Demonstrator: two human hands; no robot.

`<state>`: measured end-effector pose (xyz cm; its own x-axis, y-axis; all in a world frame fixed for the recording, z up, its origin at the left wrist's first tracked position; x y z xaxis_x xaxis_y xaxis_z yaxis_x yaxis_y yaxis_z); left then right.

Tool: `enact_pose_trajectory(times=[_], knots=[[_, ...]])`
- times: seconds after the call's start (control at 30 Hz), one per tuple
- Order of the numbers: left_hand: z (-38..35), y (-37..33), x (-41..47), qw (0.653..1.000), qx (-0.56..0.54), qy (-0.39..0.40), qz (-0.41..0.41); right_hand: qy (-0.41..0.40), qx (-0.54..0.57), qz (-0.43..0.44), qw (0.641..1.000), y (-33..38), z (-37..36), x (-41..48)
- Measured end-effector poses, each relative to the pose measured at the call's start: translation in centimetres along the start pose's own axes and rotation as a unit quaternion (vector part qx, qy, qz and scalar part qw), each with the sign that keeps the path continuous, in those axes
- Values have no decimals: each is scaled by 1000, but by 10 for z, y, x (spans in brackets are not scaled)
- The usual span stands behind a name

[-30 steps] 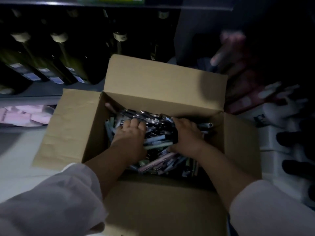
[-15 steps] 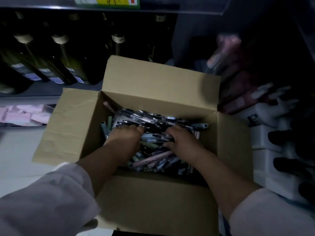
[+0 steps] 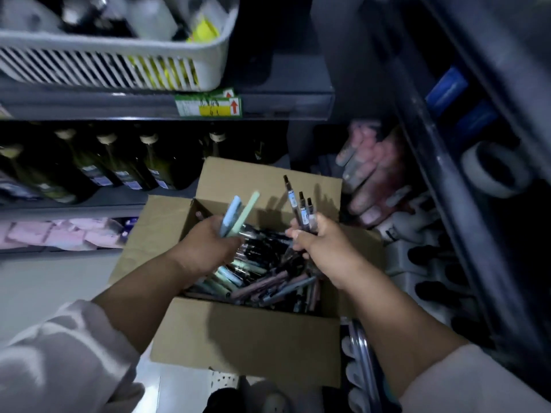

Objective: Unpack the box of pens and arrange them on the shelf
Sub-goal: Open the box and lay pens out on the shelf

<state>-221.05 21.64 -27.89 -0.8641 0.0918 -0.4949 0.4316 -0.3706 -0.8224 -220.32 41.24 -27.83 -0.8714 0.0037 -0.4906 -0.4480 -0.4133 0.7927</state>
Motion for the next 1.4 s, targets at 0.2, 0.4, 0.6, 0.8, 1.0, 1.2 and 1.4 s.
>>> enact_pose_trajectory(times=[0.2,0.4,0.6,0.8,1.0,1.2,1.4], knots=[[3,-70,-68,993,-106,-44,0,16,202,-9,979,53,21,-61],[-14,-137,-152,989,-145,17,-11,43,286,-9,957,96,36,-134],[-31,-176,-211,982,-152,111,-28,-11,266,13,964,124,56,-206],[-32,-194,-256,968,-219,122,-20,-87,296,27,951,131,77,-282],[-38,-201,-300,949,-269,165,-22,-120,274,30,954,119,70,-361],[-79,-196,-353,927,-276,255,8,-212,214,18,954,97,72,-431],[-139,-204,-417,909,-262,323,17,-271,238,49,931,72,94,-503]])
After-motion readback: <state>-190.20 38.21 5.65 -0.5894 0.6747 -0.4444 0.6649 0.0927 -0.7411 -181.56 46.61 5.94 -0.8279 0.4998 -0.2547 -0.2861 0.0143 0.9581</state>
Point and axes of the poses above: each hand's wrist, its own x-axis towards the middle knuckle, its own z-axis out of the back of the hand, y = z × x, the point moved 9 cm from there along x, towards the middle knuckle, and after that the axes turned 7 degrees about -x, right-handed, at the moved point
